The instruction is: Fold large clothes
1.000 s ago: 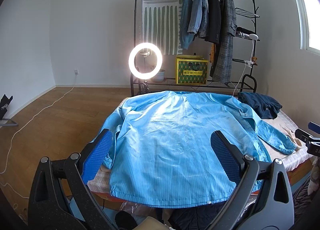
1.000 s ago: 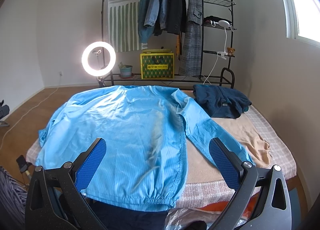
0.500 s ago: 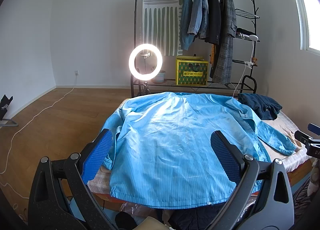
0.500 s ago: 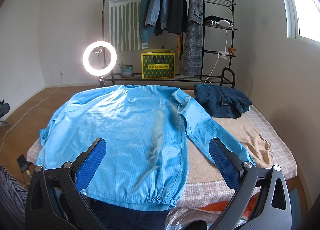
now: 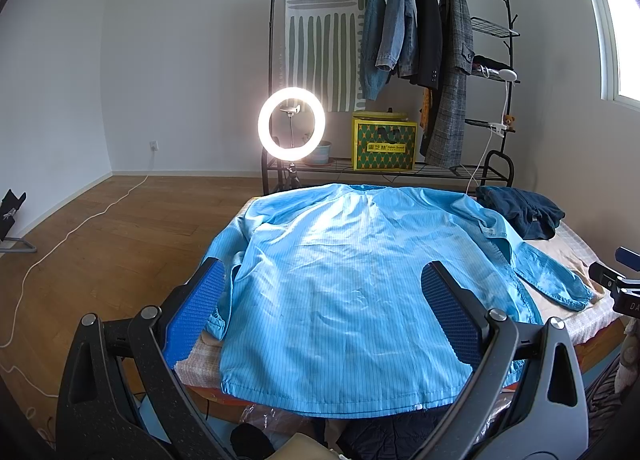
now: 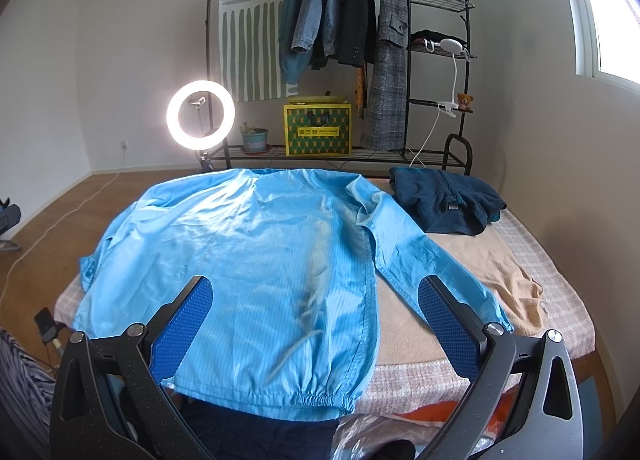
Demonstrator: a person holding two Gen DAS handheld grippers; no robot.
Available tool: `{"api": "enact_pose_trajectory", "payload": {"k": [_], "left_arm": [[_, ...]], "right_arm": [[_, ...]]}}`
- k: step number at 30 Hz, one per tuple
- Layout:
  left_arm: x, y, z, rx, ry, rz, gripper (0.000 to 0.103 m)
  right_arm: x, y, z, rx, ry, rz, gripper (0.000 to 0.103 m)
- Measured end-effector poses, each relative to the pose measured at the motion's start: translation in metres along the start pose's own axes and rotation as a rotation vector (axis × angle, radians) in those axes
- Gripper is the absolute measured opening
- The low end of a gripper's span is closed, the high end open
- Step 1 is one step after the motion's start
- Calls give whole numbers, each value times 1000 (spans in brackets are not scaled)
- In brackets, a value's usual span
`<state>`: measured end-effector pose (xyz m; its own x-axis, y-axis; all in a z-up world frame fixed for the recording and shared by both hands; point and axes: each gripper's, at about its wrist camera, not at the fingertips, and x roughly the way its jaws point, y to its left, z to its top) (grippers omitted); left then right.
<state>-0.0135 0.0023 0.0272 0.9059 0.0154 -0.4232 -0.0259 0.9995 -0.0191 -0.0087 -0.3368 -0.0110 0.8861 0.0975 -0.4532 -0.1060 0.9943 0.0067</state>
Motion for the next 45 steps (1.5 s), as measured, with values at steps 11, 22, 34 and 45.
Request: {"api": "enact_pose_trajectory", "payload": {"k": [11, 22, 34, 45], "left_arm": [[0, 0, -1, 0, 1, 2, 100], [10, 8, -1, -4, 10, 12, 100], [43, 34, -4, 46, 49, 74, 100], [101, 126, 8, -59, 115, 129, 87]], "right_arm": [[0, 1, -1, -1, 3, 2, 102], [5, 4, 2, -5, 12, 15, 102], [25, 21, 18, -6, 7, 72, 102], [65, 67, 58, -91, -60, 162, 102]]}}
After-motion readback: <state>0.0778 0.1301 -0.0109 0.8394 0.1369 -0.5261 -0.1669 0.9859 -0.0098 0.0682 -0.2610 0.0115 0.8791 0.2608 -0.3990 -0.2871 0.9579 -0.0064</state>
